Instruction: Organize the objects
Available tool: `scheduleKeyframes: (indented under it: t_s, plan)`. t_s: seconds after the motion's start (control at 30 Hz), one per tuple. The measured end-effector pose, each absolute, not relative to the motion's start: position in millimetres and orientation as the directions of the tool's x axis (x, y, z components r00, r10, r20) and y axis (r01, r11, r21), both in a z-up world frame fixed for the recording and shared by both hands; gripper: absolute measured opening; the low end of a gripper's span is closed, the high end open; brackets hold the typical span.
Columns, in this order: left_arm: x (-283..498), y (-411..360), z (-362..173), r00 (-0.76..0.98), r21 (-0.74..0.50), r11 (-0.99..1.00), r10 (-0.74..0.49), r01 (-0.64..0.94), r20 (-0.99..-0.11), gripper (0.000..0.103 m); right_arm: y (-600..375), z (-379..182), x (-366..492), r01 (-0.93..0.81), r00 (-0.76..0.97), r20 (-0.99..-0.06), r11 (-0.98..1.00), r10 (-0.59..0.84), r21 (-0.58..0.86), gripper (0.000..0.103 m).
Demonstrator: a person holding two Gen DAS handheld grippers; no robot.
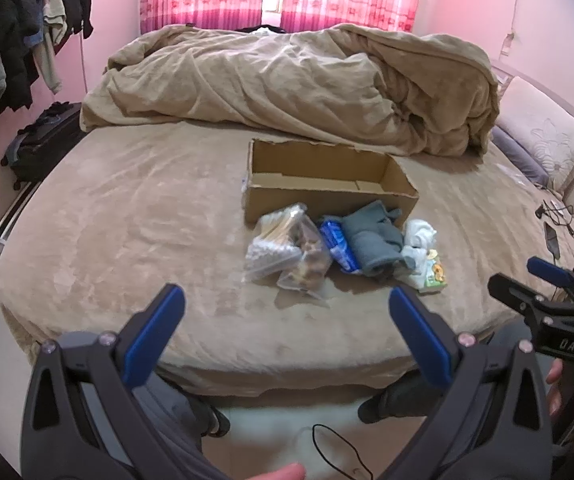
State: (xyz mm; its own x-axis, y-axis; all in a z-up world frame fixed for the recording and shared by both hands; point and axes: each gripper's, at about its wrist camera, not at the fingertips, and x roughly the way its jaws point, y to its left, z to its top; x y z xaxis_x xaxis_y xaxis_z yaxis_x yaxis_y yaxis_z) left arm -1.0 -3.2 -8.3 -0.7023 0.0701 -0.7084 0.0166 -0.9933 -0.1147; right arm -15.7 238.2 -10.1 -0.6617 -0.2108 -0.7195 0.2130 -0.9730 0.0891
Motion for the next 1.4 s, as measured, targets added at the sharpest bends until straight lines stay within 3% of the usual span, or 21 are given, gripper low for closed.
scheduleKeyframes:
  t_s: [1.4]
  plan:
    - [-32.1, -1.6, -28.4, -0.688, -0.119, -0.993, 0.089, -0.004, -0.720, 0.102, 236.4, -23.2, -36.0, 0.214, -0.650, -0.733, -0.974, -0.201, 0.078, 0.103]
